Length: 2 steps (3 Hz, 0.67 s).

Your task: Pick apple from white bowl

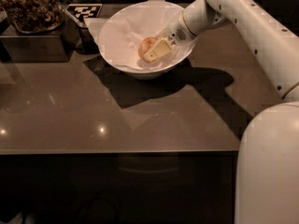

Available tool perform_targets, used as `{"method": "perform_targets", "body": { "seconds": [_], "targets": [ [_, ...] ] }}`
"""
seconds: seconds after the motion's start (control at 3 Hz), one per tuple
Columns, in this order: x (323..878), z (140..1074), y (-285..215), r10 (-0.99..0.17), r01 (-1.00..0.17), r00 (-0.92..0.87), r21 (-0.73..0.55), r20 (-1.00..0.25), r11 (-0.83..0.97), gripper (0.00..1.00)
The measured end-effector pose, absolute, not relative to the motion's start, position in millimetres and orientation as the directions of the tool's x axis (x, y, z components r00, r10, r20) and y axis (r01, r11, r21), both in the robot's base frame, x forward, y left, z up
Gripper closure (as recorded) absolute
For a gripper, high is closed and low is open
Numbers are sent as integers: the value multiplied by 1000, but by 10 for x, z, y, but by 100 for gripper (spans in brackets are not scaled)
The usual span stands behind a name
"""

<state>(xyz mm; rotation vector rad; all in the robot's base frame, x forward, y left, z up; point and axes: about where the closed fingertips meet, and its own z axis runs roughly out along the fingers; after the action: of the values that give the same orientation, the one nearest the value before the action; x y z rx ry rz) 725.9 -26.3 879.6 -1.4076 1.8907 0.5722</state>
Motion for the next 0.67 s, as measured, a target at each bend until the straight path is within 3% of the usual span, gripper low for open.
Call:
{"method": "perform_targets", "body": {
  "seconds": [0.33,0.67],
  "targets": [
    [7075,9097,-356,-598,-946,-125,-87,-792,313,100],
    [6783,9426,-443,-533,-948,-76,-105,-843,301,100]
  ]
}}
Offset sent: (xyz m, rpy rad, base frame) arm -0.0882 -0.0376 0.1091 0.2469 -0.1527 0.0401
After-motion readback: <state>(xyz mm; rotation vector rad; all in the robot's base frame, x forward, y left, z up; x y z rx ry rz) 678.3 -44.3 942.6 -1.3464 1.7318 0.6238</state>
